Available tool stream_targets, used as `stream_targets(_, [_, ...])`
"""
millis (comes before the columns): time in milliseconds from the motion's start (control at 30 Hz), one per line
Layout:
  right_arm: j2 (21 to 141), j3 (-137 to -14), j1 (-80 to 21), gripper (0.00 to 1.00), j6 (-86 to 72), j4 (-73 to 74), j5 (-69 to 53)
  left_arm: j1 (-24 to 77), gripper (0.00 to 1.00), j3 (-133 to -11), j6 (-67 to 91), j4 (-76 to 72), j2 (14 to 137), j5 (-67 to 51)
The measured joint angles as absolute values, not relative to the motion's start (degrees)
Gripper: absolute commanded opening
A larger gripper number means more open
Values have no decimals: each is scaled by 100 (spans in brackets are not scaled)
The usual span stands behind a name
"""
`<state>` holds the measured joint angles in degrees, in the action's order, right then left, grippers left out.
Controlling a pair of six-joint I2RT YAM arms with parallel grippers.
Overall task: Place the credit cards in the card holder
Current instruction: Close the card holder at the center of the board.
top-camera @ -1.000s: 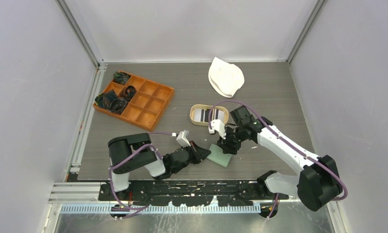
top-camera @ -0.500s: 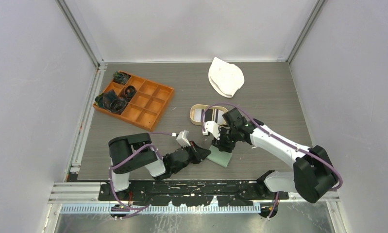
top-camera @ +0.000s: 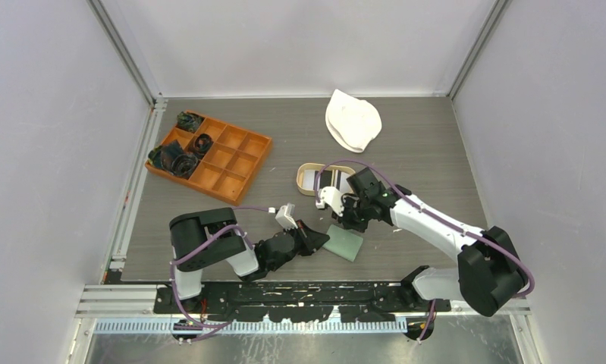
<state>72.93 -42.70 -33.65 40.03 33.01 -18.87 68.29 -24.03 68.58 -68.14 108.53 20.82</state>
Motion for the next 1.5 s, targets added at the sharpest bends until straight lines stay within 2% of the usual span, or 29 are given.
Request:
stream_targets(100, [7334, -4322, -3365, 11, 3913, 3345, -1865, 6829, 0, -2403, 6858, -6814, 10853, 2082])
stream_targets(467, [7513, -4477, -3363, 21, 3771, 3570, -1695, 6829, 0, -2403, 6858, -6814, 10853, 2082])
stream_targets(600, [7513, -4480, -3363, 16, 3754, 3577, -1671, 6829, 0, -2403, 6860, -6814, 10853, 2082])
stream_targets(733, [7513, -4480, -3363, 1, 3741, 3579, -1651, 6829, 0, -2403, 6858, -6816, 10853, 2082])
stream_targets(1267, [7516, -4512, -3374, 1, 3780, 3868, -2038, 6829, 0, -2403, 6860, -6816, 10853, 2080])
stream_targets(1500, [7599, -4512, -3706, 1, 3778, 3830, -1918, 6829, 0, -2403, 6858, -6818, 10853, 2078])
